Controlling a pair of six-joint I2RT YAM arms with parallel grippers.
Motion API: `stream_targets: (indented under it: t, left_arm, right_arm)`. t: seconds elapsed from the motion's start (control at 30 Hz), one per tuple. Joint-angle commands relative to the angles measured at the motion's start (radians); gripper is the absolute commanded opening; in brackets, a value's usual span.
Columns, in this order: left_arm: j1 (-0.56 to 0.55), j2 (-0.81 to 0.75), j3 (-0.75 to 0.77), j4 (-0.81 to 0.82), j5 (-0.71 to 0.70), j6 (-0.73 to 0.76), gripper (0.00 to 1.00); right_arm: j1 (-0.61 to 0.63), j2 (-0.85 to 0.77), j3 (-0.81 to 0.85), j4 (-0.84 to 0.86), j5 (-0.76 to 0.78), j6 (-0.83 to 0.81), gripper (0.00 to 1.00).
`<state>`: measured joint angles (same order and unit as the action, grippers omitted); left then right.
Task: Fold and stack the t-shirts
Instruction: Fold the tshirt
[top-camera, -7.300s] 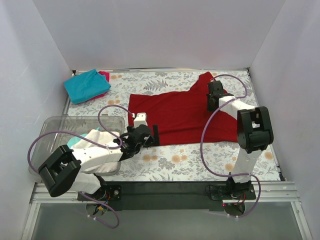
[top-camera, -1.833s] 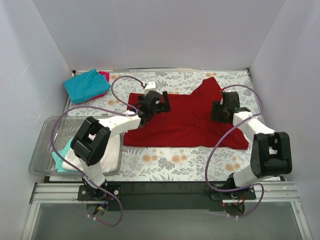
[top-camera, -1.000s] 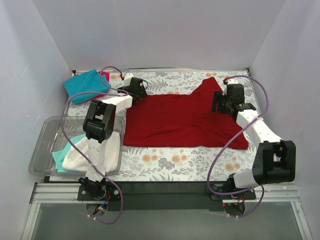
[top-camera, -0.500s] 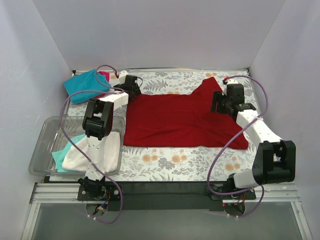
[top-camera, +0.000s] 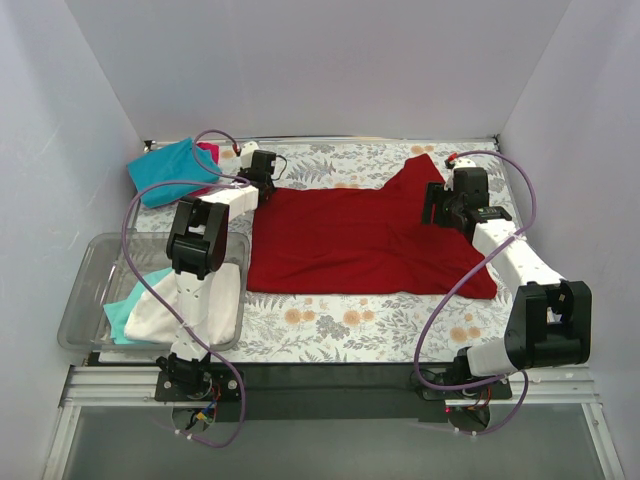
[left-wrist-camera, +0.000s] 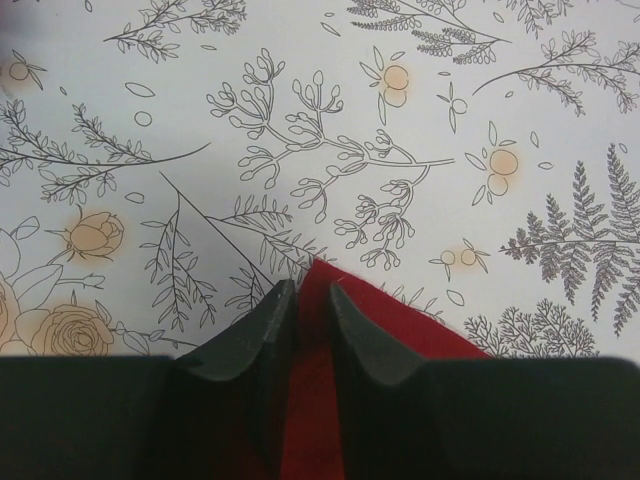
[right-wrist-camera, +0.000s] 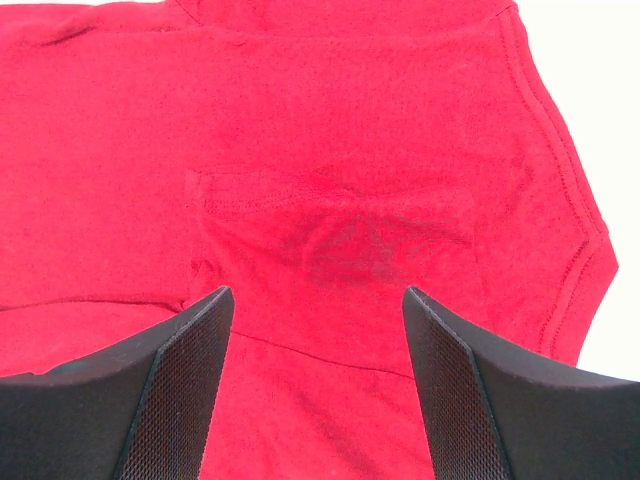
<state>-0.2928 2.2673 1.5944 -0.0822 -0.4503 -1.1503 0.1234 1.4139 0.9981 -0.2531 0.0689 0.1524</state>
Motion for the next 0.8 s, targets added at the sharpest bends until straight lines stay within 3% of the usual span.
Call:
stream_targets:
  t: [0.0,0.23,0.4,0.77]
  left_arm:
    - [-0.002,-0.046,-0.016,-0.004,0.007,0.004,0.20]
    - [-0.002,-0.014,0.029,-0.005,-0.008,0.034,0.00]
    - [-0.002,-0.023,0.019,0.004,-0.024,0.037,0.00]
    - [0.015,-0.078,-0.051,0.035,0.019,0.035,0.00]
  right_arm:
    - [-0.007,-0.021,-0.012,0.038,-0.017,-0.013,0.63]
    - [-0.007,0.022,0.049,0.047,-0.018,-0.011,0.63]
    - [0.010,0.134,0.203,0.049,-0.011,-0.014,0.63]
    - [0.019,0.655,0.738,-0.008,0.158,-0.073,0.63]
